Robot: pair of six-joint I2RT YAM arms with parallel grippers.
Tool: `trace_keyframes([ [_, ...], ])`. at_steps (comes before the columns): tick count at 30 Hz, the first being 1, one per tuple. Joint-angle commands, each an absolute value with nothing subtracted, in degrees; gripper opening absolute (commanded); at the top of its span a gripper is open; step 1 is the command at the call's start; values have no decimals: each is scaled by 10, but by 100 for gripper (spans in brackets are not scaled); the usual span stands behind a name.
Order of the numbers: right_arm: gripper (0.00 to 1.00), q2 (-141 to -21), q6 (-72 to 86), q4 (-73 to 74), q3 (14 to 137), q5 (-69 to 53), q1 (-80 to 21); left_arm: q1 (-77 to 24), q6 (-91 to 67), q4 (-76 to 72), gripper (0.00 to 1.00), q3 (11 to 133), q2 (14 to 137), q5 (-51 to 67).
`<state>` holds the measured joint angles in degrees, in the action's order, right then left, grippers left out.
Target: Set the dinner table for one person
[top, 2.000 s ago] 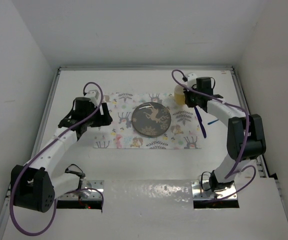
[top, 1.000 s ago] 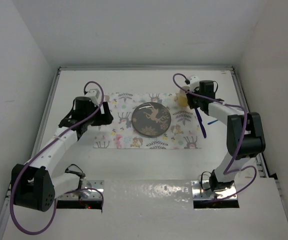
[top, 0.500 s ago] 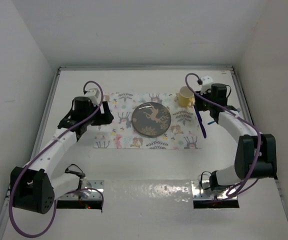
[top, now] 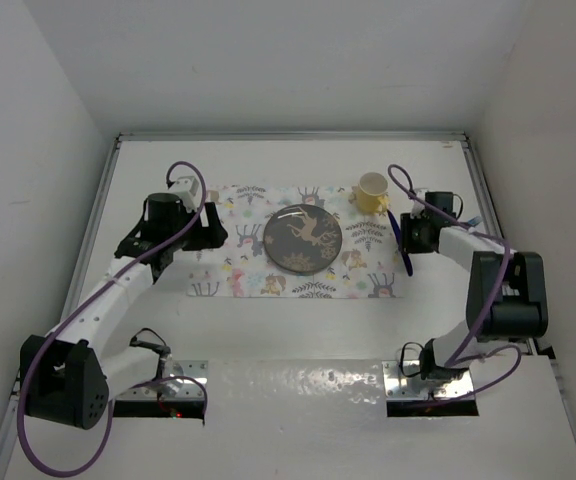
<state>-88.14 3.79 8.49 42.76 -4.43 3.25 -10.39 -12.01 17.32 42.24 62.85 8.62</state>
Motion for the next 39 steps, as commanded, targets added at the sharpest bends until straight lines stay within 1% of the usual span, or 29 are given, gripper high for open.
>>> trace_keyframes([
  [1, 36, -903, 76, 86, 422, -48, 33, -101, -113, 150, 77, 426, 618, 94],
  [13, 37, -925, 82, 76, 396, -6, 33, -101, -112, 149, 77, 427, 621, 100],
  [16, 31, -926, 82, 83, 394, -2, 33, -101, -112, 149, 77, 427, 621, 101],
  [17, 27, -928, 83, 87, 392, 12, 33, -102, -112, 149, 77, 427, 621, 103],
  [20, 19, -929, 85, 95, 385, 31, 33, -102, -112, 149, 77, 427, 621, 105],
  [21, 14, -928, 85, 98, 384, 33, 33, -101, -111, 149, 77, 427, 620, 106],
  [23, 9, -919, 86, 99, 381, 33, 33, -101, -111, 148, 77, 427, 620, 108],
  [24, 2, -912, 87, 100, 381, 31, 33, -101, -111, 148, 77, 427, 619, 109],
  [25, 0, -905, 89, 101, 381, 31, 33, -102, -111, 148, 77, 427, 619, 110],
  [33, 0, -792, 125, 118, 395, 54, 16, -101, -114, 143, 77, 427, 623, 115],
  [36, 0, -760, 137, 133, 395, 58, 4, -101, -114, 142, 77, 427, 625, 116],
  [39, 0, -751, 149, 157, 399, 72, -29, -101, -115, 142, 77, 427, 628, 118],
])
